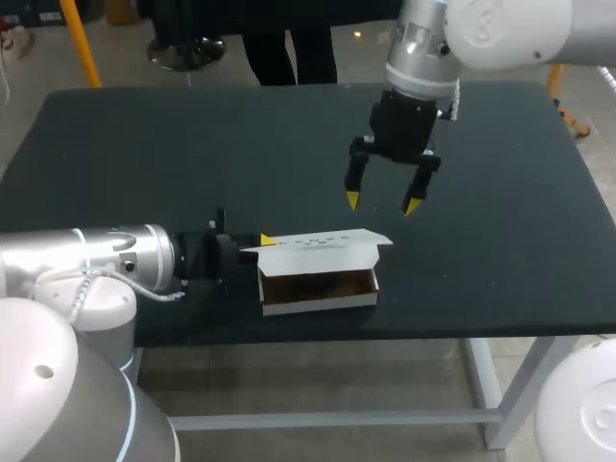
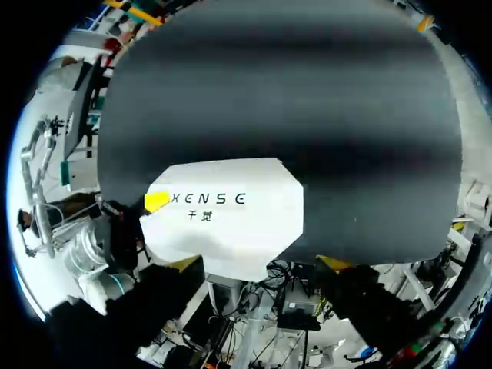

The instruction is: Assemble the packaging by folding the flat box into shape, placing the metal phone stand inside, and closing the box properly

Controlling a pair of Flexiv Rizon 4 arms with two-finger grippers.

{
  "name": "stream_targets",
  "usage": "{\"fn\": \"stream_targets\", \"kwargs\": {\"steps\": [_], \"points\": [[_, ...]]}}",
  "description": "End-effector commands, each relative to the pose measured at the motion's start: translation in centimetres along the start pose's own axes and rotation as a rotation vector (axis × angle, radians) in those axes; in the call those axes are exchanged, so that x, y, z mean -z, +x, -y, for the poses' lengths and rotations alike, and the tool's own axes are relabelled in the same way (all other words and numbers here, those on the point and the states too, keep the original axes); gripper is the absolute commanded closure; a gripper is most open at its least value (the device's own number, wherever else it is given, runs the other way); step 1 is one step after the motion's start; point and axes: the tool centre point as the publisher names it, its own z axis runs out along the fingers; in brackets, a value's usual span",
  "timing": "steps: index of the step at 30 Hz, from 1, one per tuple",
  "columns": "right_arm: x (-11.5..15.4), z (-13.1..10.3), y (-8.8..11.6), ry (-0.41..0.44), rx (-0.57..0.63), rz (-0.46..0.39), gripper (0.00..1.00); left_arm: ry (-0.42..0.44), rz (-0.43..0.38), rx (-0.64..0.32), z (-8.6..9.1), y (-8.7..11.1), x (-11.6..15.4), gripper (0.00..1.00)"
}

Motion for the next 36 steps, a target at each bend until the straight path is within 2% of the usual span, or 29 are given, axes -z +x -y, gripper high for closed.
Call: {"fn": "stream_targets", "kwargs": {"steps": [1, 4, 7, 14, 16, 17, 18, 19, 20, 21, 26, 36], "points": [[0.1, 0.1, -0.1, -0.003, 0.000, -0.002, 0.00, 0.020, 0.035, -0.021, -0.8, 0.3, -0.6, 1.00], [0.1, 0.1, -0.1, -0.003, 0.000, -0.002, 0.00, 0.029, 0.038, -0.042, -0.8, 0.2, -0.7, 1.00], [-0.2, -0.1, 0.0, 0.038, -0.039, -0.024, 0.00, 0.035, 0.047, -0.062, -0.9, 0.0, -0.9, 1.00], [-2.1, 0.7, -0.6, 0.097, -0.090, -0.049, 0.00, 0.056, 0.058, -0.084, -1.4, 0.0, -0.9, 1.00], [-2.8, 0.8, -0.8, 0.108, -0.096, -0.063, 0.22, 0.061, 0.058, -0.092, -1.5, 0.1, -0.9, 1.00], [-3.1, 0.9, -0.9, 0.121, -0.092, -0.073, 0.22, 0.059, 0.059, -0.092, -1.5, 0.1, -0.9, 1.00], [-3.4, 0.9, -1.0, 0.129, -0.094, -0.083, 0.27, 0.060, 0.060, -0.100, -1.5, 0.1, -1.0, 1.00], [-3.7, 1.0, -1.0, 0.140, -0.092, -0.089, 0.44, 0.062, 0.061, -0.102, -1.5, 0.2, -1.0, 1.00], [-4.0, 1.0, -1.1, 0.144, -0.091, -0.090, 0.53, 0.063, 0.062, -0.102, -1.5, 0.2, -1.0, 1.00], [-4.3, 1.0, -1.1, 0.150, -0.089, -0.094, 0.55, 0.066, 0.063, -0.105, -1.5, 0.2, -1.0, 1.00], [-5.3, 1.1, -1.3, 0.168, -0.086, -0.105, 0.60, 0.075, 0.063, -0.109, -1.6, 0.3, -1.0, 1.00], [-6.8, 0.5, -1.6, 0.170, -0.057, -0.127, 0.58, 0.098, 0.059, -0.140, -1.2, 0.7, -0.9, 1.00]]}}
